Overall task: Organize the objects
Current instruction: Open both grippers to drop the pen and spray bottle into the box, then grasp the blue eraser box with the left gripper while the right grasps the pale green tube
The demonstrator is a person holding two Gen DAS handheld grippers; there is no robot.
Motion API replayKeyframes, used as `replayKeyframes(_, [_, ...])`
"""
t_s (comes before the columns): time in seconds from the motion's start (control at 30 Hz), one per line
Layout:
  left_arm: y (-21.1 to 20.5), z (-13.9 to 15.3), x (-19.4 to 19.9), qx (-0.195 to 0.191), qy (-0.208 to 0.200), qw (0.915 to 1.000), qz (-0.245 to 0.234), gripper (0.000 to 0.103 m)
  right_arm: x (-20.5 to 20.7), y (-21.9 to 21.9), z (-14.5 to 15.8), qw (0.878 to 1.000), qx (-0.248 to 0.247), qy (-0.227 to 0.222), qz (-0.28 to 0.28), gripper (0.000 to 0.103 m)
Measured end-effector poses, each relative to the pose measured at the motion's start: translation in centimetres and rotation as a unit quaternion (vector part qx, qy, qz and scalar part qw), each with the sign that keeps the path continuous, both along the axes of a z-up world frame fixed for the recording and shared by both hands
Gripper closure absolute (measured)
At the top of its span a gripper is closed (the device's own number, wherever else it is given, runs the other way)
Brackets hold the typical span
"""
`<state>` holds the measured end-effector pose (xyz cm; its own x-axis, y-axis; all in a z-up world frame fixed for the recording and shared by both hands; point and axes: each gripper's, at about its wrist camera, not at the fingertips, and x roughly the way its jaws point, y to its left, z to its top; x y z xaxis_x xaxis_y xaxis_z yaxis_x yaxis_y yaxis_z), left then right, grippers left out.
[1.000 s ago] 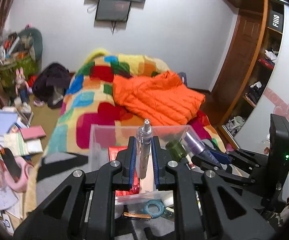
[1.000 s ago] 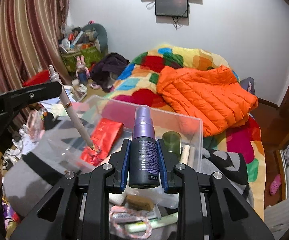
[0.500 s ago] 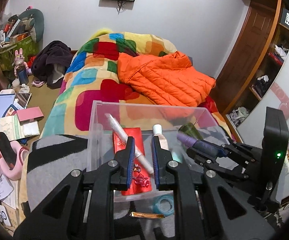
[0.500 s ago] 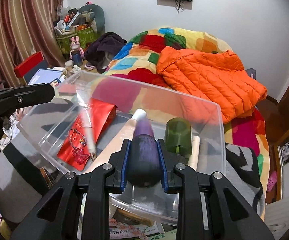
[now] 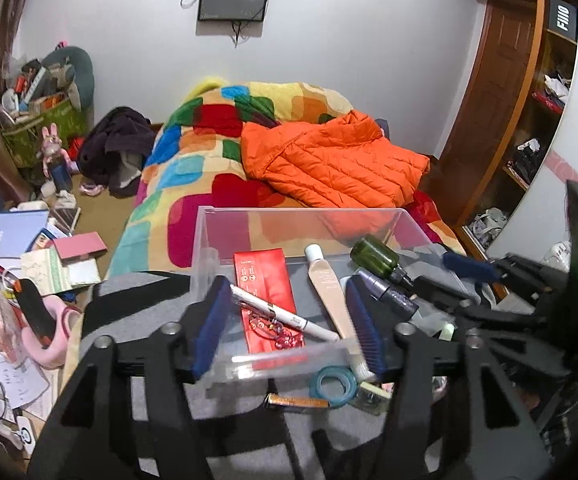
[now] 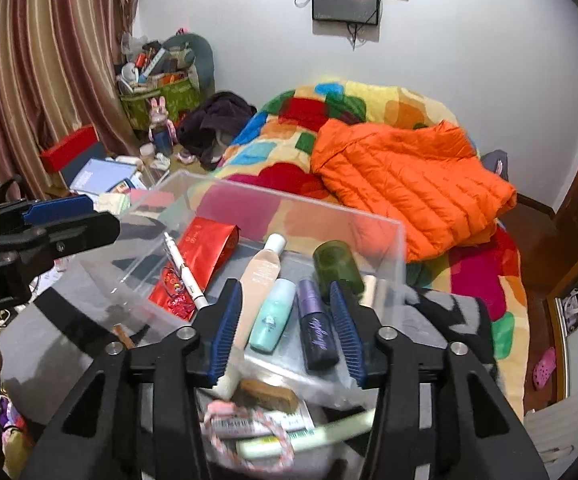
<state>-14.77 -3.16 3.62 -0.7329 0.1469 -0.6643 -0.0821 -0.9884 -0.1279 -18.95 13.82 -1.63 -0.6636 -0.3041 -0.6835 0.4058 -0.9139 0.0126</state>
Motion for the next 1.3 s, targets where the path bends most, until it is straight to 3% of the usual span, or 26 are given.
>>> replayKeyframes(0.13, [0.6,-0.1,1.8,-0.021,0.002,0.9998,-0.003,0.028,1.8,1.8,0.9,1.0,-0.007,0.012,-0.006,0.049])
replayKeyframes(0.3, [1.3,-1.9,3.5,-0.043,-0.019,0.9988,-0.016,0.028,3.8,4.2,0.5,1.0,-0.009,0.008,-0.018,0.047])
replayKeyframes(0.63, [1.5,-8.6,3.8,-0.044,-0.114,0.9923,-0.024,0.028,5.4,6.6,-5.5,0.997,0.012,-0.072,-0.03,0.047])
replayKeyframes(1.0, [2.2,-8.8,1.9,-0.048,-0.101,0.9937,-0.015,0.028,1.8,7.7,-7.2,0.985,-0.062,-0.123,-0.103,0.047])
replayKeyframes(1.07, [2.3,-9.1,1.8,-0.05,-0.102,0.9934,-0.017,0.036,1.2,7.3,-8.1,0.982,-0.061,-0.139,-0.11,0.048])
replayKeyframes(1.17, [2.2,-9.1,1.9,-0.044,-0.099,0.9939,-0.024,0.044,1.4,7.2,-8.5,0.981,-0.064,-0.142,-0.118,0.054])
replayKeyframes(1.23, [2.2,-9.1,2.0,-0.04,-0.097,0.9941,-0.027,0.052,1.5,7.3,-8.6,0.981,-0.065,-0.146,-0.113,0.07])
replayKeyframes(1.3, [2.0,-9.0,2.1,-0.034,-0.098,0.9943,-0.026,0.056,1.7,7.3,-8.6,0.981,-0.063,-0.145,-0.109,0.077])
